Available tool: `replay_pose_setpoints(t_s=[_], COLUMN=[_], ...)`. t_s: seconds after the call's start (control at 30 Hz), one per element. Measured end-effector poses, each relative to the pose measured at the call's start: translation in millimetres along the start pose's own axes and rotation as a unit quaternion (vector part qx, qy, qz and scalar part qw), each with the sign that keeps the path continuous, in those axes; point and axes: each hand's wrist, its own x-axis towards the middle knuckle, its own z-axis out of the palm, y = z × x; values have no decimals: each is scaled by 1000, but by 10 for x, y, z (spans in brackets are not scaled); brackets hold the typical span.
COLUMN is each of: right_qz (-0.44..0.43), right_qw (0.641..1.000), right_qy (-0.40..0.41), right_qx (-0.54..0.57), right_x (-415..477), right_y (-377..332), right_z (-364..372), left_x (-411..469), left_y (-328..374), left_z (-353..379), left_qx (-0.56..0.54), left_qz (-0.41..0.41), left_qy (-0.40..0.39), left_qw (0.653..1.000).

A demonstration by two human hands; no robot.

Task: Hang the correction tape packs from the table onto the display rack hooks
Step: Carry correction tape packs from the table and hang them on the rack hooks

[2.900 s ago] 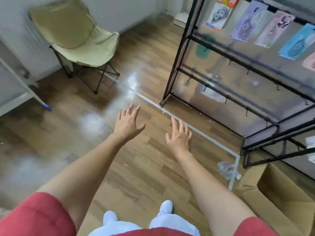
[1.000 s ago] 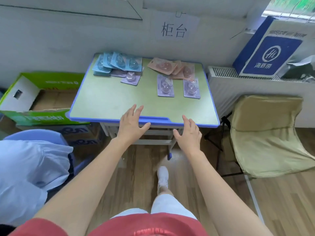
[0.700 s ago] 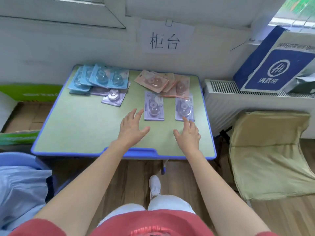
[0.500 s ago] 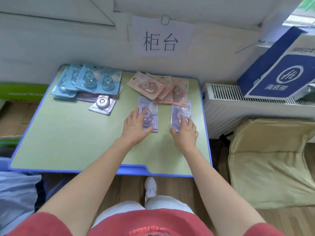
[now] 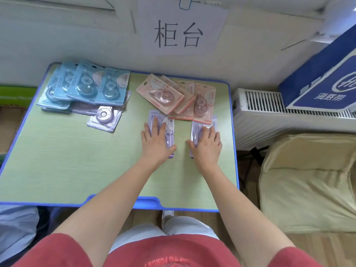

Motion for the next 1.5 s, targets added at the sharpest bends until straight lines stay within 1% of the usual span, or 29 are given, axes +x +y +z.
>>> replay_pose_setpoints(t_s=[0.13, 0.23, 0.33, 0.57, 0.9, 1.1, 1.27, 1.4, 1.5], right_qz=[21, 31, 38, 59, 107, 153, 160, 178, 170], right_qw=[1000, 999, 999, 996, 992, 987, 986, 984, 985], right_qy=[15, -16, -19, -52, -60, -36, -4, -5, -1], right_qx=[16, -7, -28, -29, -36, -30, -38, -21, -2], right_x=[-117, -231, -304, -437, -838, -1509, -2281, -2902, -3364], right_y=[40, 45, 71, 67, 4, -44, -63, -6, 70], right_z=[31, -18, -47, -141, -243, -179, -82, 1, 45], left_x=[-123, -207, -266, -324, -703, -1228, -1776, -2261, -2603], left_y=[-44, -75, -100, -109, -317, -690, -949, -1056, -1086], left_z=[40, 60, 73, 33, -53, -19, 96, 243, 366], left_qx=[-18, -22, -23, -18, -21, -7, 14, 23, 26], left_qz=[4, -1, -14, -23, -8, 26, 78, 110, 130], left_qy=[9, 12, 22, 34, 26, 21, 40, 30, 22], left_qw=[1000, 1000, 999, 999, 999, 999, 996, 993, 991])
